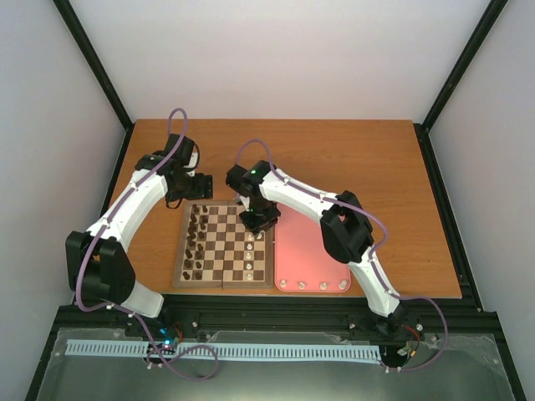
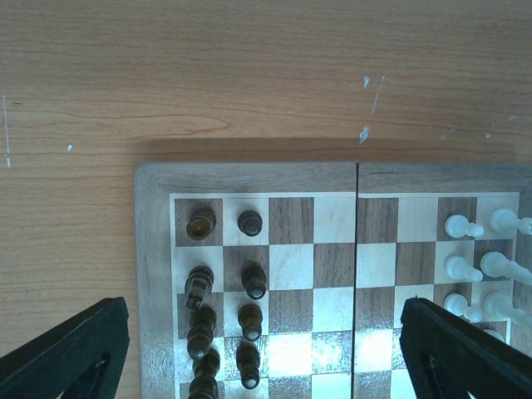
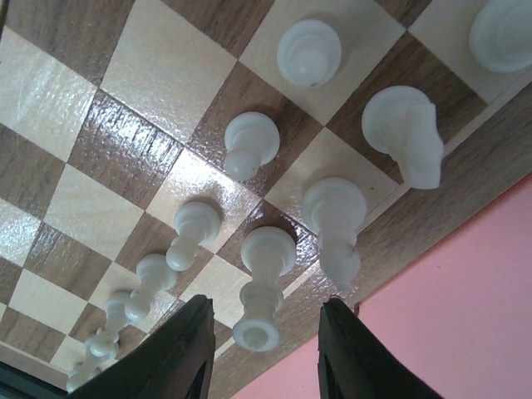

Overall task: Set up the chess pieces on the board
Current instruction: Place the chess piece on the chessboard, then pick up the chess piece from the storage box, then place the chess piece in the storage box, then adjust the chess piece on the chessboard.

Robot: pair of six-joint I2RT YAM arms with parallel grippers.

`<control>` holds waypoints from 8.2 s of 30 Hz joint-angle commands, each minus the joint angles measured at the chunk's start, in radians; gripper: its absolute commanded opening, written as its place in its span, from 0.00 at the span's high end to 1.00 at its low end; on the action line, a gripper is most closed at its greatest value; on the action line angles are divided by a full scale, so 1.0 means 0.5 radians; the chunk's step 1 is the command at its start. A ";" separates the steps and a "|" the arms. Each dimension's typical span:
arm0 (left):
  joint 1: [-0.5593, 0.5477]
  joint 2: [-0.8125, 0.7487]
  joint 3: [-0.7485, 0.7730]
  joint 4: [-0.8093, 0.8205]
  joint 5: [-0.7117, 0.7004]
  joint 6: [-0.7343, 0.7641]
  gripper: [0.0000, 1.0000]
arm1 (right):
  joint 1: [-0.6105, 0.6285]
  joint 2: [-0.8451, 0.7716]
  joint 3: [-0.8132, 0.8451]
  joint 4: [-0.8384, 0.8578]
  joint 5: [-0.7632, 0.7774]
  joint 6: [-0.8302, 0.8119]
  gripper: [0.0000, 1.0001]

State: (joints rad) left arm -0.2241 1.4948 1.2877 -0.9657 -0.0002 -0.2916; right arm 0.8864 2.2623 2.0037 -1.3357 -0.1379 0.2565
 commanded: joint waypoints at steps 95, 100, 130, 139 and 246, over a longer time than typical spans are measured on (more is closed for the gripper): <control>0.013 0.076 0.091 0.029 0.044 0.010 0.00 | -0.505 -1.825 -2.571 0.476 0.108 0.843 0.69; 0.013 0.064 0.085 0.029 0.033 0.010 0.00 | -0.515 -1.817 -2.566 0.485 0.116 0.837 0.74; 0.013 -0.013 0.017 0.086 -0.041 0.084 0.00 | -0.386 -1.358 -1.617 0.564 0.222 0.335 0.97; 0.013 0.047 0.097 0.001 -0.037 0.070 0.00 | -0.118 -0.906 -0.944 0.390 0.079 0.324 0.97; 0.012 -0.179 -0.018 0.033 -0.018 0.120 0.00 | -0.223 -0.780 -0.899 0.679 0.391 0.149 0.45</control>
State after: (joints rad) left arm -0.2241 1.4227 1.2915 -0.9615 -0.0071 -0.2577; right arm 0.7326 1.9018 1.5330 -1.0622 0.0044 0.3363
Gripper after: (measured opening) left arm 0.999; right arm 0.549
